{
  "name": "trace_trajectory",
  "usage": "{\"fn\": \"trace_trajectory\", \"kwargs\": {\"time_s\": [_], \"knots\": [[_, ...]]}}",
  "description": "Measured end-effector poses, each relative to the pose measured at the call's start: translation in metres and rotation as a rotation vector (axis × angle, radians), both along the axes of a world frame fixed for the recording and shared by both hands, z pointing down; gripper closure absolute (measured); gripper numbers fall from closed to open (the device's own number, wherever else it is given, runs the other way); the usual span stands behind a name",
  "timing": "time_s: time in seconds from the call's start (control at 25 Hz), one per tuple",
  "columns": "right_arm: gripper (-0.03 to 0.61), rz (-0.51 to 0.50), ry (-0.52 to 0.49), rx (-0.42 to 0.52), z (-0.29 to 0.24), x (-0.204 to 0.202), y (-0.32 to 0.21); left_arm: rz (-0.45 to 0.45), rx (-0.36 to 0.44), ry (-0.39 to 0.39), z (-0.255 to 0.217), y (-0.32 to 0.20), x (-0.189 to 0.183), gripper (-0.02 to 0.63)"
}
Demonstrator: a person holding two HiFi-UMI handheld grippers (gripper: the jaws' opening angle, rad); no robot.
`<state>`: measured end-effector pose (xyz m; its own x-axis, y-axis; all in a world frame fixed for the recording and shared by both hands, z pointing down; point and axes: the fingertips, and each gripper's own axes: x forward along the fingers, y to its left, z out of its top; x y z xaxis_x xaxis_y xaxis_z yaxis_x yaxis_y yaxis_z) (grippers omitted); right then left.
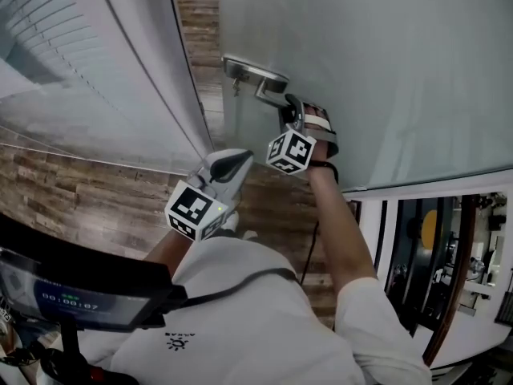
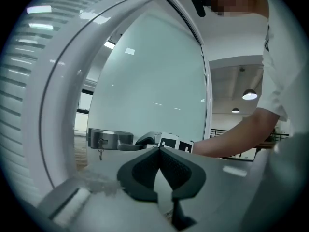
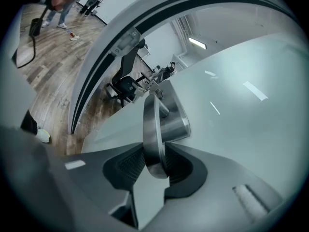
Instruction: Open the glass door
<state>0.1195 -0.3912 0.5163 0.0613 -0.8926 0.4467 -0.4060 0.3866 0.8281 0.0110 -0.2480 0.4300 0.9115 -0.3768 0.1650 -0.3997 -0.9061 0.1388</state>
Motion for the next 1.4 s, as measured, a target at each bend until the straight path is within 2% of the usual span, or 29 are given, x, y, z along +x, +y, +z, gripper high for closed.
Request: {"fn": "trace_trajectory", "kwargs": {"time_s": [0.24, 0.6, 0.8, 1.0, 1.16, 1.32, 1.4], "knots": [[0.461, 0.020, -0.009, -0.019, -0.010, 0.018, 0.006, 0.098, 0.019, -0.007, -0.005, 0.017, 0.029, 0.609], [0.468, -0.022, -0.028, -0.036, -0.018, 0.003, 0.007, 0.129, 0.028, -0.004, -0.010, 0.018, 0.033, 0.611], [0.476, -0.065, -0.023, -0.043, -0.027, -0.010, -0.001, 0.067, 0.007, 0.005, -0.016, -0.003, 0.031, 0.610], [0.482, -0.073, -0.034, -0.070, -0.032, -0.022, -0.003, -0.030, 0.042, 0.020, -0.033, -0.032, 0.022, 0.609], [0.482, -0.076, -0.051, -0.046, -0.047, -0.027, -0.001, -0.117, 0.083, 0.020, -0.052, -0.045, 0.018, 0.609], [0.483, -0.089, -0.064, -0.037, -0.030, -0.058, -0.023, -0.202, 0.089, 0.007, -0.039, -0.073, -0.017, 0.609], [0.485, -0.096, -0.078, -0.036, -0.023, -0.042, -0.039, -0.225, 0.082, 0.000, -0.032, -0.086, -0.002, 0.611]]}}
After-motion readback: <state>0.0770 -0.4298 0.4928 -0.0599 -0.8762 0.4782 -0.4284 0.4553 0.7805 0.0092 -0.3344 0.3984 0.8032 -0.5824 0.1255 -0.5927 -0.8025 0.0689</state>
